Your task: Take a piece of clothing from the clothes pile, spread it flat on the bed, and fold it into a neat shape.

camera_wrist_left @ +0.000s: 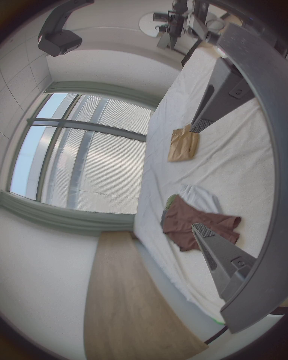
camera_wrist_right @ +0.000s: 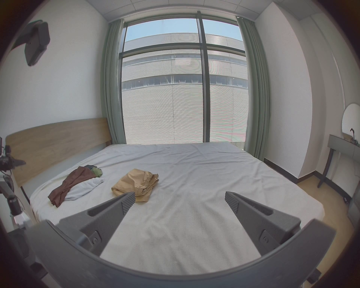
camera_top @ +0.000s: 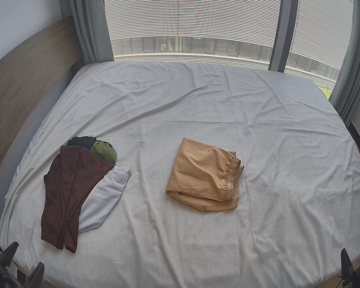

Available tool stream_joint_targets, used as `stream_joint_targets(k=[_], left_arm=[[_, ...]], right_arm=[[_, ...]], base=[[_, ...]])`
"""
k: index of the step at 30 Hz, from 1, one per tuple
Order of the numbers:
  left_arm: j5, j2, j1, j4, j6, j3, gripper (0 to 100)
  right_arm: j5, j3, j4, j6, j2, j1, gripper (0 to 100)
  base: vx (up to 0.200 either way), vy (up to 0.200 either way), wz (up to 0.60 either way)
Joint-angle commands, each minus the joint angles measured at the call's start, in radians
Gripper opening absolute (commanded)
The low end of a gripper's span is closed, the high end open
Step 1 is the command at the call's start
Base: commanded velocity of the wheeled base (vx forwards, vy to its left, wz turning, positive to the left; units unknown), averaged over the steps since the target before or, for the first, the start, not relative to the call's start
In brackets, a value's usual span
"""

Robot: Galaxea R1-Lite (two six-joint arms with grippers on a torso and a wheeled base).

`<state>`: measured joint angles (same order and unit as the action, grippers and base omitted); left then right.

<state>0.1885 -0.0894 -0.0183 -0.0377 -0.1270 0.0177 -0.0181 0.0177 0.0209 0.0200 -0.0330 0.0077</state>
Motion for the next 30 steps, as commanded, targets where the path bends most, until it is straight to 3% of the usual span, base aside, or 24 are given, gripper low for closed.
stream_joint_targets(k=[1,7,12,14,16,17,20,30], left_arm=[[-0.063,0.065,0.029,-0.025,0.014,-0.018,100],[-0.159,0.039,0.034,-0.024,0.018,-0.018,100],[-0.093,0.042,0.031,-0.013,0.063,-0.016,100],[-0.133,0.046,0.035,-0.014,0.096,-0.018,100],[-0.233,0.049,0.034,0.041,0.138,-0.018,100],[-0.238,0.056,0.029,0.055,0.133,-0.018,100],[-0.182,0.077,0.021,0.038,0.129,-0.018,100],[-0.181,0.083,0.020,0.038,0.130,-0.018,100]], right_arm=[[0.004,-0.018,-0.019,-0.022,0.033,-0.002,100],[0.015,-0.018,-0.019,-0.031,0.033,-0.003,100],[0.015,-0.018,-0.019,-0.031,0.033,-0.005,100],[0.015,-0.018,-0.019,-0.031,0.033,-0.005,100],[0.015,-0.018,-0.019,-0.031,0.033,-0.005,100],[0.015,-0.018,-0.019,-0.031,0.033,-0.005,100],[0.015,-0.018,-0.019,-0.031,0.033,-0.005,100],[0.015,-0.018,-0.019,-0.032,0.033,-0.006,100]], base=[[0.000,0.000,0.00],[0.000,0.000,0.00],[0.000,0.000,0.00],[0.000,0.000,0.00],[0.000,0.000,0.00],[0.000,0.000,0.00],[0.000,0.000,0.00],[0.000,0.000,0.00]])
